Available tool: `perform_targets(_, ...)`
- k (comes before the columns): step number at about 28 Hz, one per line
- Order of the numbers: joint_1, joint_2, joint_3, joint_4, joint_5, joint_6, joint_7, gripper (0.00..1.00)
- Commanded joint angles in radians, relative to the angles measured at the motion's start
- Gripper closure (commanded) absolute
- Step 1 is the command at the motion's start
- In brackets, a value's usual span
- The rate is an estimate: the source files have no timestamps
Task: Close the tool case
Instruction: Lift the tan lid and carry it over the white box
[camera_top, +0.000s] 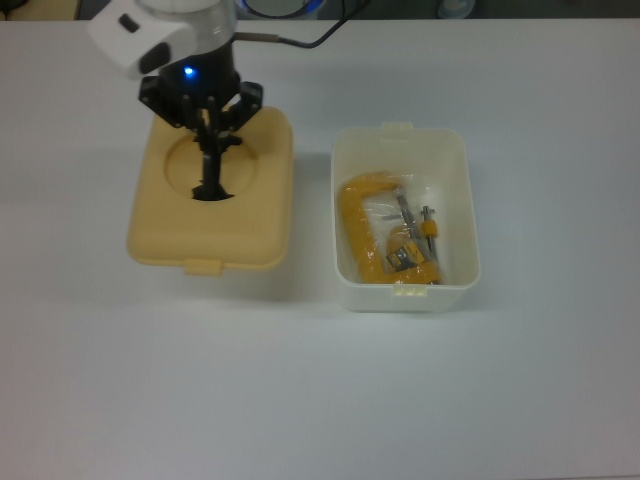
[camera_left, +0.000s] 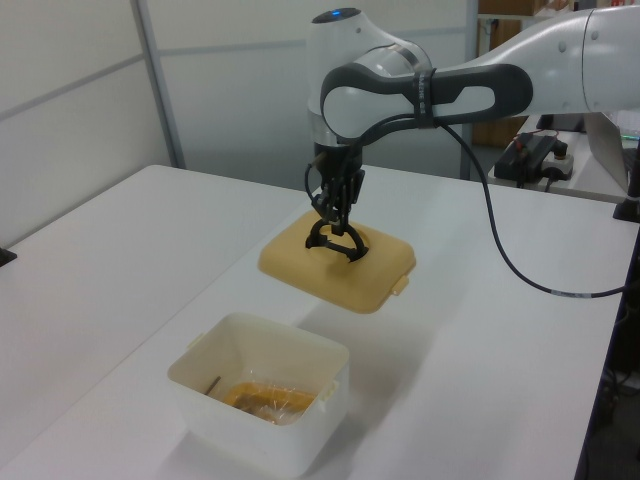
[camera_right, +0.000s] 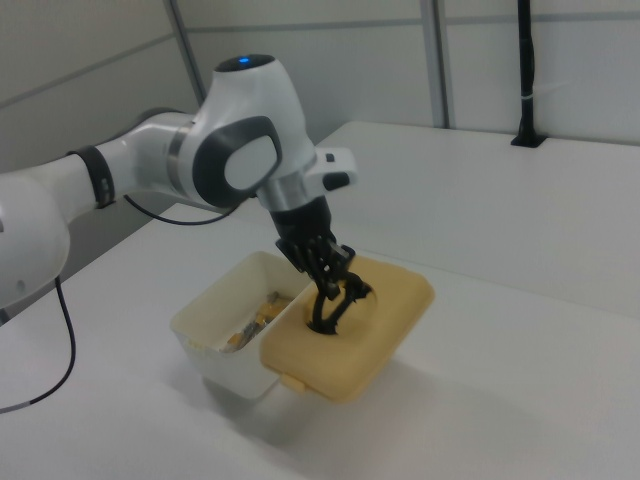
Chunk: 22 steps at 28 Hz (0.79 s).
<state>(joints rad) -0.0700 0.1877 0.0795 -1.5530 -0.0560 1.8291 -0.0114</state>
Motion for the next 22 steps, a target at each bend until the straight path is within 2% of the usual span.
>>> perform_targets(1,0.01,-0.011,0.043,0.025,0.01,-0.05,0.007,1.0)
perform_targets(14,0.016,0.015,0.221,0.048,-0.002,-0.044,0.149,1.0)
perform_targets(17,0.016,0.019,0.261,0.057,-0.021,-0.044,0.18,1.0)
perform_targets(22,0.018,0.033,0.304,0.062,-0.033,-0.042,0.223,1.0)
